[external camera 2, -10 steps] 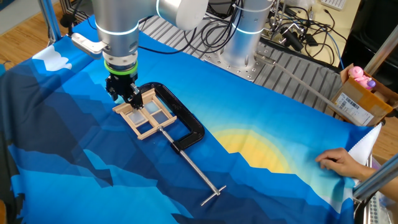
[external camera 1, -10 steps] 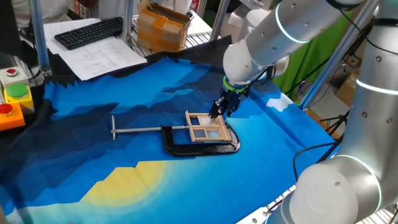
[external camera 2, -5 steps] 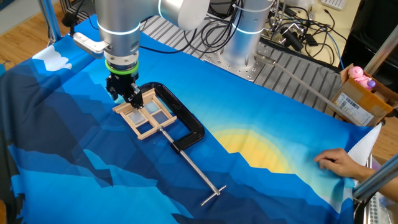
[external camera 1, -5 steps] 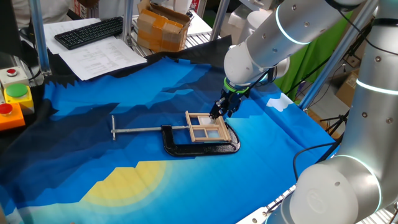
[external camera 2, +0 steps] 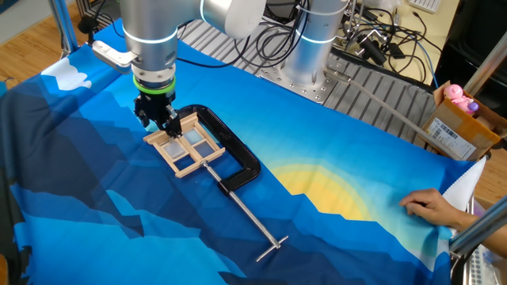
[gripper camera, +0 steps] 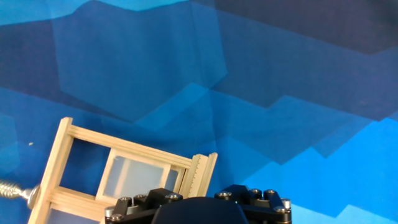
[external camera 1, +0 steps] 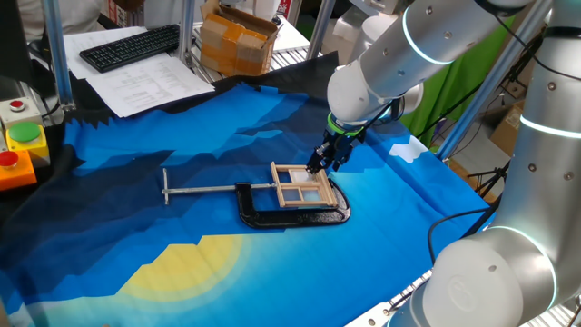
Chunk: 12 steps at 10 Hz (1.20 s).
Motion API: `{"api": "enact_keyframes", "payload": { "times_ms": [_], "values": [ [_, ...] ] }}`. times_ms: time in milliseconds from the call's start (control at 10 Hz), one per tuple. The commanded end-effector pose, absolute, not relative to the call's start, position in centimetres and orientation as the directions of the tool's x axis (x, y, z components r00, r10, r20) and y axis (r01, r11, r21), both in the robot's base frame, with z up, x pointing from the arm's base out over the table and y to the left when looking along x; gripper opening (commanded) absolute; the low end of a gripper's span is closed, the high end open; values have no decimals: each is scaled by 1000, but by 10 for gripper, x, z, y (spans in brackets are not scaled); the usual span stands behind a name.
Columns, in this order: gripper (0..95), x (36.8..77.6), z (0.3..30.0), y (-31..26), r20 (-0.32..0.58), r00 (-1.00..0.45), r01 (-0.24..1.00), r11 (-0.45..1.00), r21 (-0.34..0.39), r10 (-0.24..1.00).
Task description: Open a sliding window
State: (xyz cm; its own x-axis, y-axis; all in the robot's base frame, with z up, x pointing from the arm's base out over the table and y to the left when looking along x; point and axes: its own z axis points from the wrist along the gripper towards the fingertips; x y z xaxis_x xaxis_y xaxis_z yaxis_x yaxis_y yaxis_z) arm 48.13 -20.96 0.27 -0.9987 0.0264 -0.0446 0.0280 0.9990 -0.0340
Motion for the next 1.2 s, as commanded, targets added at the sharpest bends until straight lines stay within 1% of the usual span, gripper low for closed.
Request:
{"api": "enact_keyframes", "payload": {
  "times_ms": [100, 1200],
  "values": [
    [760, 482, 3, -206, -46, -998, 35, 999, -33, 33],
    [760, 479, 1, -213, -52, -998, 31, 999, -34, 29]
  ]
}}
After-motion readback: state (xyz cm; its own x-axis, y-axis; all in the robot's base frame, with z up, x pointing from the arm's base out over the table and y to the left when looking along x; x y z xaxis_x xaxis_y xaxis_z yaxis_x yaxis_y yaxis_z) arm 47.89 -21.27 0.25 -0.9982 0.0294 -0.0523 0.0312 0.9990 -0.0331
